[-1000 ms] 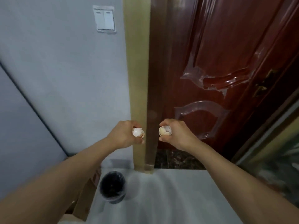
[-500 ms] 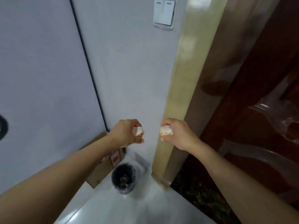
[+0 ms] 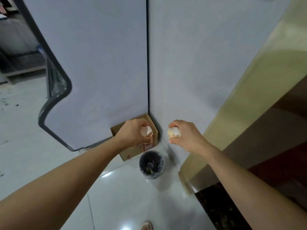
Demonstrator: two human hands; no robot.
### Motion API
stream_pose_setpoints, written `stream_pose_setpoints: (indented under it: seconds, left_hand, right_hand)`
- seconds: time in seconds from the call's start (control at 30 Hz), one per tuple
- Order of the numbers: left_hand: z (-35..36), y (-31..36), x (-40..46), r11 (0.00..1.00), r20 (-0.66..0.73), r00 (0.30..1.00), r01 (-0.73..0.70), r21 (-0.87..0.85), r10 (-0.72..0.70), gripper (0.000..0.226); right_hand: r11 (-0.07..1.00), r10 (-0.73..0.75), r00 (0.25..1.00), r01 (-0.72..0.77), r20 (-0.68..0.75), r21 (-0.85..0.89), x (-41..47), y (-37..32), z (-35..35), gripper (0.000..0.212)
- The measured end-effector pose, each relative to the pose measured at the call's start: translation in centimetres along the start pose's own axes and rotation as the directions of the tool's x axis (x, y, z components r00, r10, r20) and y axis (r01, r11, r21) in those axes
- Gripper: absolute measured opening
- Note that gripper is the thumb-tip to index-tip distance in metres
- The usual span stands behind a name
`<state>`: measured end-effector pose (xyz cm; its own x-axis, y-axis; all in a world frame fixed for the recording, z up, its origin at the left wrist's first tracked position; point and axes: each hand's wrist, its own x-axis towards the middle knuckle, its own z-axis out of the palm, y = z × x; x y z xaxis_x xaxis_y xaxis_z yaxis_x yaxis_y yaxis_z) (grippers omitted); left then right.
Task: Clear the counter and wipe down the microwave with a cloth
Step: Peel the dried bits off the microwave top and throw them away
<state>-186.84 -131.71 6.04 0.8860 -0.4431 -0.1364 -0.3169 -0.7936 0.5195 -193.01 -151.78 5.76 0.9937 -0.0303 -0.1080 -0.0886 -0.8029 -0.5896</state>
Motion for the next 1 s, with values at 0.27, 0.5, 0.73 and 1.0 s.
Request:
stream_pose_setpoints:
  seconds: [0.27, 0.5, 0.73, 1.0]
  left_hand:
    - [1.4, -3.8, 3.0, 0.995, 0.007, 0.996, 0.092, -0.046, -0.092, 0.046]
    - [3.8, -5.5, 5.0, 0.976, -0.009, 0.984, 0.178, -0.128, -0.180, 0.047]
    - [7.5, -6.3, 6.8, 0.921, -0.060, 0.935, 0.331, -0.206, -0.349, 0.048]
    - [15.8, -9.5, 8.6, 0.849, -0.062, 0.868, 0.465, -0.253, -0.493, 0.052]
  right_hand:
    - [1.000, -0.021, 0.999, 0.021, 0.050, 0.010, 4.6, 0.3, 3.3, 0.048]
    - [0.997, -0.077, 0.992, 0.074, 0.100, 0.035, 8.0, 2.2, 5.3, 0.048]
    - [0.991, -0.136, 0.971, 0.132, 0.195, 0.033, 11.9, 5.3, 7.6, 0.048]
    - [0.989, -0.146, 0.949, 0.149, 0.280, 0.012, 15.3, 11.0, 13.6, 0.049]
